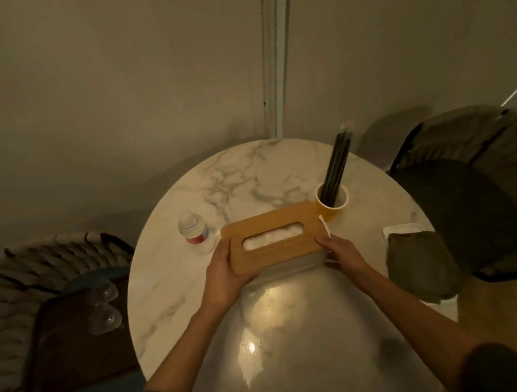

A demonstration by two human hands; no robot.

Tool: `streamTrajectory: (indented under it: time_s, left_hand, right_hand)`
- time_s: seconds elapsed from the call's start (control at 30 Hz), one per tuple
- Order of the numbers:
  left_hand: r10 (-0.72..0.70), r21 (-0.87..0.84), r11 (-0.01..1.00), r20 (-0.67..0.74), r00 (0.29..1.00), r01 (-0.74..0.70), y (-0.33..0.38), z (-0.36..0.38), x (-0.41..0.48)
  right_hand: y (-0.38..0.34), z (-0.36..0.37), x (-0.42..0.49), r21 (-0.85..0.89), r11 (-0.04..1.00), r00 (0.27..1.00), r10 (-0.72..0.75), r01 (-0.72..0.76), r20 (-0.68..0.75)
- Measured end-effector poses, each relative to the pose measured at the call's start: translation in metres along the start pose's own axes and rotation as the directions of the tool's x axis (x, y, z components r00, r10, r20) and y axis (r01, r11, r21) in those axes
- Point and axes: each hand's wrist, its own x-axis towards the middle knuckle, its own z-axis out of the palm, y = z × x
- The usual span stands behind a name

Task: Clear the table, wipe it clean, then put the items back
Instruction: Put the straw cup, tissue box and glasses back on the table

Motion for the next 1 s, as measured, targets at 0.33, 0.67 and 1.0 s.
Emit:
streamTrajectory:
  time_s: [0.33,0.67,1.0]
  left_hand:
    - [-0.015,0.049,0.999,-0.067,0.998,0.018,0.006,0.016,0.026]
    - [-0.028,0.053,0.998,-0.051,0.998,0.031,-0.001,0.019,0.027]
    - [-0.12,-0.137,0.983,0.002,0.993,0.119,-0.034,0.01,-0.011]
  right_hand:
    - [-0.005,-0.002,0.034,-0.151,0.976,0.988,-0.154,0.157,0.032]
    - [0.001,-0.002,0.036,-0.204,0.952,0.974,-0.223,0.226,0.04]
    - [0.043,0.023,0.008,0.138,0.99,0.944,0.045,0.001,-0.328]
